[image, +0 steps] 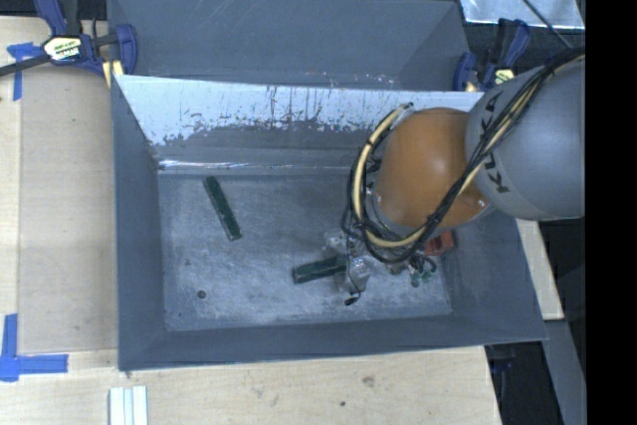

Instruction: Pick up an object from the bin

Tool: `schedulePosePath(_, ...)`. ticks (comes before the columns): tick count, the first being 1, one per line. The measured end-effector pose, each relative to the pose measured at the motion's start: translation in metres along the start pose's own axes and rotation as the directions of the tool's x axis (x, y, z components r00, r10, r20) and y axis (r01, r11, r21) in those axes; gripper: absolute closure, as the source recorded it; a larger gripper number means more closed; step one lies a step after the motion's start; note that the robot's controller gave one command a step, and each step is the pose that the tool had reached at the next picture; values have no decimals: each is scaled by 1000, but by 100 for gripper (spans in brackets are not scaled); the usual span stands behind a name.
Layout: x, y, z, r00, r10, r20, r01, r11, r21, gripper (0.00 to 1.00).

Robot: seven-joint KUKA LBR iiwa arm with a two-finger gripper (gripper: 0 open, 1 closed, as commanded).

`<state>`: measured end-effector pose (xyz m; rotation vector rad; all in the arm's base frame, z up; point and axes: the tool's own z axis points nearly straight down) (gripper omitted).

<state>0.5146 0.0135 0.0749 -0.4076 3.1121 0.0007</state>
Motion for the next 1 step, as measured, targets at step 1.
schedulePosePath(1,-49,-23,-148,975,-222,6,222,975,4,100)
